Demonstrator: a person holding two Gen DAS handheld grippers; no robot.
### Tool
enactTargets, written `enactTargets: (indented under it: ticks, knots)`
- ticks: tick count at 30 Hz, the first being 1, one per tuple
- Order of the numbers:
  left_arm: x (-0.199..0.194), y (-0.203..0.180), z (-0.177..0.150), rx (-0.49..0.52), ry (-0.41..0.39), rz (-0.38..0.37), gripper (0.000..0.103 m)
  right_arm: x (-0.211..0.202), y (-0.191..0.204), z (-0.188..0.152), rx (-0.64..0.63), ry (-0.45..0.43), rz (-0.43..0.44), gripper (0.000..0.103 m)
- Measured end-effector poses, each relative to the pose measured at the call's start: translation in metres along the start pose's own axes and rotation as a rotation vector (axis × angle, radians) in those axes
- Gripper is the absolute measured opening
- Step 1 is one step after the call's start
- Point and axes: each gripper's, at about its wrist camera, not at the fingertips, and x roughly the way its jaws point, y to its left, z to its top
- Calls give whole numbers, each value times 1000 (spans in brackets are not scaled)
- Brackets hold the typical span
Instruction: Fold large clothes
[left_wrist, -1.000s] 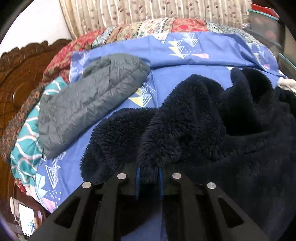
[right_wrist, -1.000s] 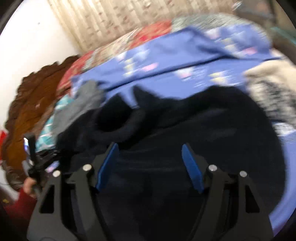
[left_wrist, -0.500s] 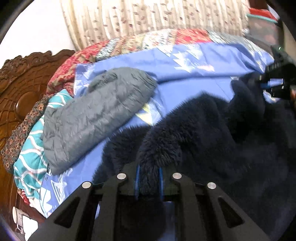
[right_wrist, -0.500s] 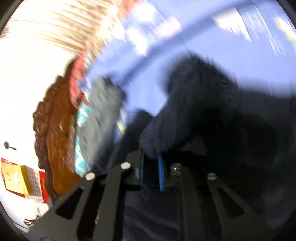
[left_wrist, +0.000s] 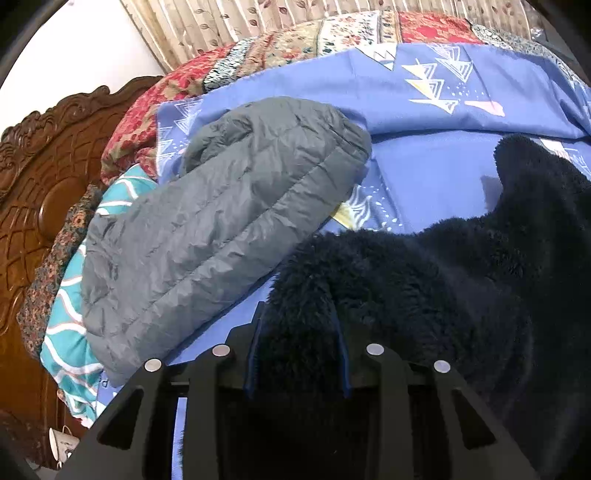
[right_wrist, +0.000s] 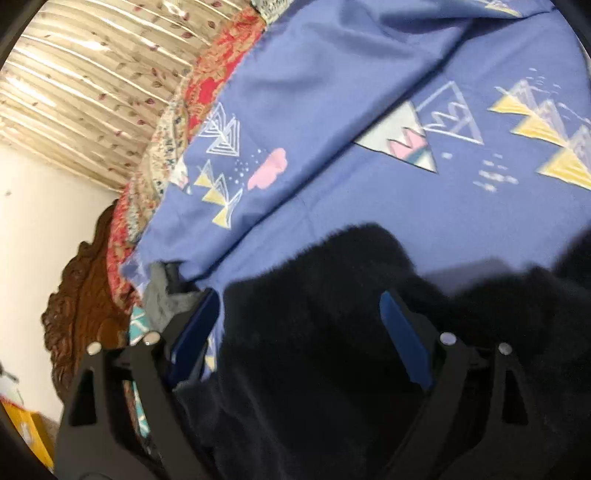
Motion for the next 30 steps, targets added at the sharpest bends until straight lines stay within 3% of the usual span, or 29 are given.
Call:
enactTargets:
  ticks: [6, 11, 14, 20, 24, 27, 30]
  knots:
    - [-47, 34, -20, -41, -35, -45, 73, -125, -66, -37, -46, -93, -33, 86]
    - [-88, 49, -61, -54, -72, -69, 79, -248, -126, -93, -85, -282, -232, 86]
    - [-104, 44, -90, -42, -65, -85, 79, -288, -152, -132, -89, -328, -344, 86]
    - [-117, 5, -135, -13, 29, -214, 79, -305, -165, -200, -185, -320, -467, 86]
    - [-123, -18, -155, -1, 92, -271, 79, -299, -150, -240, -223, -306, -378, 86]
    - [-132, -29, -167, 26, 94, -280, 79, -290, -130, -266, -318, -295, -348, 86]
    - [-137, -38, -174, 50, 102, -289, 79, -271, -126, -275, -378, -268, -415, 85]
